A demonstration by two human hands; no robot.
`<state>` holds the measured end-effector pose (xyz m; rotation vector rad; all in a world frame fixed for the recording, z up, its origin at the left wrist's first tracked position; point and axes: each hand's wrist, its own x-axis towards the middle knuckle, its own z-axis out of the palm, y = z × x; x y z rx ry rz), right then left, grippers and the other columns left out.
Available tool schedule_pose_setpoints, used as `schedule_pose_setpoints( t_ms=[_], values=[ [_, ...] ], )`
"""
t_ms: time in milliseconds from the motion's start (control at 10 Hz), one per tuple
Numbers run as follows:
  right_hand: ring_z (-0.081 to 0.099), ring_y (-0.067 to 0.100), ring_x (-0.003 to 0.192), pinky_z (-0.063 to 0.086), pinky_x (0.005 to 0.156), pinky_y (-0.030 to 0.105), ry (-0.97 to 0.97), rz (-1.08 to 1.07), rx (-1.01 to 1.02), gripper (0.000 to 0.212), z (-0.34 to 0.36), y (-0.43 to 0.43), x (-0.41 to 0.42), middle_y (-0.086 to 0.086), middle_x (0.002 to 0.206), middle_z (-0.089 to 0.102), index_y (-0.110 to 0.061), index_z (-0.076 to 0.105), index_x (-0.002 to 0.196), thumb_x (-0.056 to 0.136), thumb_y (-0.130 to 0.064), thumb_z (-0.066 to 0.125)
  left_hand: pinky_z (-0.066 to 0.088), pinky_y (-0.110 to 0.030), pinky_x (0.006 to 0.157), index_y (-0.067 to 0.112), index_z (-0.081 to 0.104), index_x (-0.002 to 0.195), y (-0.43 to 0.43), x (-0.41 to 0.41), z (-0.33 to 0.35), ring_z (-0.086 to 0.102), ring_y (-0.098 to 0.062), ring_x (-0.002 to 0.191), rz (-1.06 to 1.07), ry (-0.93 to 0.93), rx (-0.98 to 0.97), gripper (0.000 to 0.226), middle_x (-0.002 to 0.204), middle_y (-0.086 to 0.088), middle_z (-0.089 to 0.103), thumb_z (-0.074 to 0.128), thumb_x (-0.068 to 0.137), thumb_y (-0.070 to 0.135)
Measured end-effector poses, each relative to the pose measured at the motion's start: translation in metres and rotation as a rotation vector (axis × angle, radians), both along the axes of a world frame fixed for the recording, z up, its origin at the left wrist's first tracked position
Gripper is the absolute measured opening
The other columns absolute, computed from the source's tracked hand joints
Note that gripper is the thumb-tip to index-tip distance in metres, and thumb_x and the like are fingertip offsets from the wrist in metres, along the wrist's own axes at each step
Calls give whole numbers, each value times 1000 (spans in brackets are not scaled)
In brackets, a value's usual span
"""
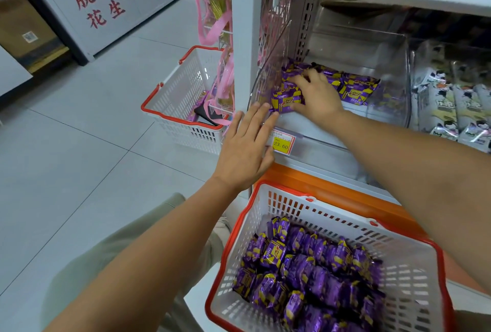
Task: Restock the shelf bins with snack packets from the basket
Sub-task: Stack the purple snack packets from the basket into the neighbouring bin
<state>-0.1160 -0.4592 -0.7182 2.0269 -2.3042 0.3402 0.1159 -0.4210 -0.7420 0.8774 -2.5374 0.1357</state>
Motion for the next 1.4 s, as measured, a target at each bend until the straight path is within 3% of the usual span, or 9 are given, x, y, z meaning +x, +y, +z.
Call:
schedule_pose_setpoints(
  t_ms=[300, 600, 700, 900, 1000, 1100, 1200, 1400],
  values=[
    [49, 40, 115, 46, 82, 45, -19, -108, -18, 42, 0, -10, 9, 22, 123, 48, -3, 53, 120, 87, -24, 69, 22, -52, 116, 9, 39, 147, 0, -1, 0, 24, -29, 146, -8, 19, 5, 62, 154, -14, 33, 40, 88, 28],
    [45, 40, 117, 47, 84, 47, -27, -142, -48, 46, -4, -11, 8, 23, 125, 44, 0, 50, 122, 86, -23, 68, 23, -52, 116, 7, 42, 144, 2, -3, 0, 27, -31, 145, -13, 48, 4, 63, 152, -15, 36, 42, 85, 26],
    [42, 39, 118, 48, 82, 47, -13, -81, 0, 59, -8, -10, 8, 21, 126, 41, -10, 49, 130, 81, -32, 74, 24, -52, 115, 7, 42, 145, 2, -3, 0, 26, -31, 145, -10, 46, 7, 63, 152, -15, 36, 42, 85, 27],
    [43, 40, 119, 43, 93, 47, -52, -159, -28, 51, -6, -18, 9, 24, 129, 43, 0, 48, 126, 85, -19, 71, 23, -52, 116, 7, 42, 145, 2, -3, 0, 27, -31, 145, -10, 39, 11, 63, 152, -16, 36, 42, 85, 27],
    [40, 40, 120, 47, 89, 49, -60, -144, -44, 51, -9, -20, 9, 23, 128, 42, -3, 50, 124, 82, -19, 74, 22, -51, 117, 7, 41, 145, 1, -3, -1, 26, -31, 145, -9, 34, 12, 63, 153, -16, 36, 41, 85, 28],
    [39, 38, 122, 48, 88, 49, -92, -159, -66, 64, -9, -20, 13, 21, 130, 41, -8, 47, 128, 76, -23, 80, 22, -51, 117, 6, 41, 145, 1, -3, 0, 26, -32, 145, -12, 34, 9, 64, 152, -16, 36, 43, 85, 27],
    [42, 37, 120, 46, 90, 46, -143, -188, -73, 78, -5, -15, 12, 19, 130, 42, -6, 41, 130, 69, -27, 85, 22, -52, 116, 6, 42, 145, 1, -3, -1, 26, -32, 145, -16, 31, 11, 64, 152, -16, 36, 43, 85, 27],
    [56, 44, 106, 48, 85, 45, -257, -257, -67, 72, -2, 12, -5, 23, 127, 46, -7, 39, 133, 75, -22, 80, 23, -52, 117, 6, 45, 142, 1, -4, -1, 27, -32, 144, -8, 56, 1, 61, 150, -16, 39, 45, 84, 26]
  ],
)
